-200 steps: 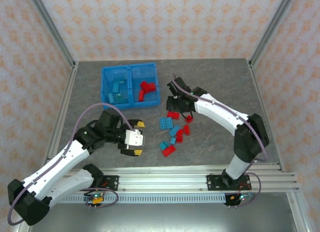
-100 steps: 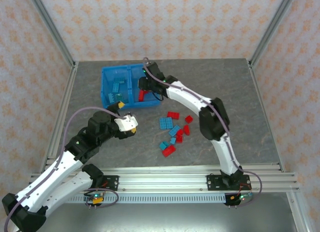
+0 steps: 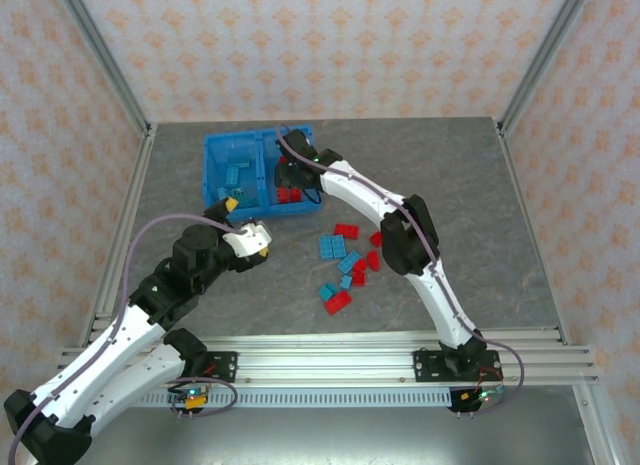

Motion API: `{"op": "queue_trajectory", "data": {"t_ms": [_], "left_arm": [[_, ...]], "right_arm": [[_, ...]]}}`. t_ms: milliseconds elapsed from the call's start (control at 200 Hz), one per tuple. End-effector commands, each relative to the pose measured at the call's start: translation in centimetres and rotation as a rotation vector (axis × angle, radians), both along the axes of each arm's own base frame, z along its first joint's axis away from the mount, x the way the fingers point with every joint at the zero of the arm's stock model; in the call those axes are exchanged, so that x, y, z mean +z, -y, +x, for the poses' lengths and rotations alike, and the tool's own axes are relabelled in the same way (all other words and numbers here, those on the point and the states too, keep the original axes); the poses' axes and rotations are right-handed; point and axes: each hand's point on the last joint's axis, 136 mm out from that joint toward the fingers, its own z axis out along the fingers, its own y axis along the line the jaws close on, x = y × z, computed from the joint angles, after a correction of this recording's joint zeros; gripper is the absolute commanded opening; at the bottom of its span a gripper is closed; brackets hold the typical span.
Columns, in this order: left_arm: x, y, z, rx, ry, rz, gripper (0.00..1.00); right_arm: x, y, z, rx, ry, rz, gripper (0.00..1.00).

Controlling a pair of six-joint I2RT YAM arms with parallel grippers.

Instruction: Sort the legos into containers by color

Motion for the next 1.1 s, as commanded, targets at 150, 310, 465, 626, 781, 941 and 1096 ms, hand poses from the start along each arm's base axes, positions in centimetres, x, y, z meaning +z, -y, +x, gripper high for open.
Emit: {"op": "queue_trajectory", "data": {"t_ms": [150,310,465,626,781,941,1096], "left_arm": [[-2.1,2.9,-1.7,-0.223,-0.052,0.042,1.00],[-3.6,6.6,-5.4,-0.540,-0.116,0.028,1.00],[-4.4,8.5,-7.5,-0.711,-0.212,0.015,1.00],[-4.4,8.9,-8.0,-0.748,-0.236,0.012,1.00],[-4.5,8.6,-8.0,-0.742,-0.234,0.024,1.00],[-4.5,8.5,-8.2,-0.741,-0.234,0.024,1.00],[-4.6,8.8,-8.5,-0.754,-0.232,0.019,1.00]], "right_arm": [[12.4,4.1,-3.9,-0.040,0.153,0.131,0.56],[11.8,12.2,-7.2,-0.195,0.125,0.083,0.67],[7.4,21.1,-10.4,-0.393,0.035,0.010,0.78],[1.6,23.0,-13.3,-0.255,-0.112,-0.096,0.80],[-2.6,22.9,-14.6,-0.003,-0.238,-0.256,0.84],[-6.0,23.6,-14.5,0.010,-0.361,-0.274,0.75],[-7.8,23.9,-14.3,0.039,-0.403,-0.336,0.72]]}}
